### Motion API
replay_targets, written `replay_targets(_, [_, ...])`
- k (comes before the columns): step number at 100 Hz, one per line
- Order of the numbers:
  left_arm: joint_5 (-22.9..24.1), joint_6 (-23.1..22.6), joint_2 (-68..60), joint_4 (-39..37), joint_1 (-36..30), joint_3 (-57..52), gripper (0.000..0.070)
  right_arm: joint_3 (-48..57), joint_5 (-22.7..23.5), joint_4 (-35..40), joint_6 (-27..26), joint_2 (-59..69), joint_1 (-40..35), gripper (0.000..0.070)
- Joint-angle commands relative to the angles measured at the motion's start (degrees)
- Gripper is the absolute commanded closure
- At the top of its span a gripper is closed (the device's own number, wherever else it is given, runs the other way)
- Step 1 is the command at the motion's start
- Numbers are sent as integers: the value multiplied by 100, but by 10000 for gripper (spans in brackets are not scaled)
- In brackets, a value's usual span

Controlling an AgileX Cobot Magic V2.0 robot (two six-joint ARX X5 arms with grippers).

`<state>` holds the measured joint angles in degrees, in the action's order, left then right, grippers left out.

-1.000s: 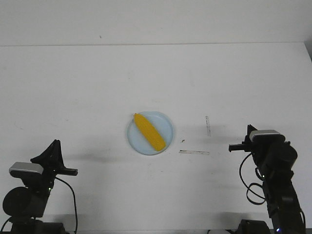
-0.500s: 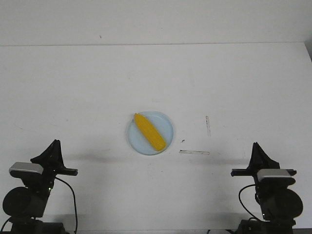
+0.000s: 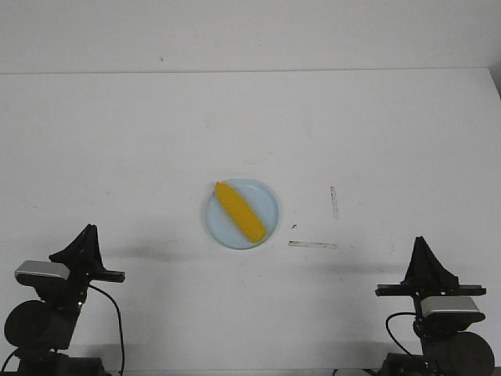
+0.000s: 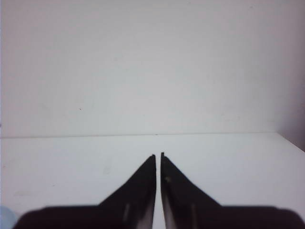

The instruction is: Place corn on plate with both arms

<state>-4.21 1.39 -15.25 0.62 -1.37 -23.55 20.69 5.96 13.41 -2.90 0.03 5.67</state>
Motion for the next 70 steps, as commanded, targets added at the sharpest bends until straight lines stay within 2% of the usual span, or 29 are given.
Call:
replay_targets(1, [20,-52,7,-70,-4,-48,699,28,4,-55,-72,4,-2,685])
replay_targets(54, [28,-72,35,-44,-4,-48,699,28,0,-55,-72,4,-2,685])
replay_targets(63, [468,-365,140,70,4,-46,699,28,0,-57,-72,4,-2,685])
replay_targets(70, [717,-319,170,72,4,-11,699,28,0,-52,-72,4,-2,685])
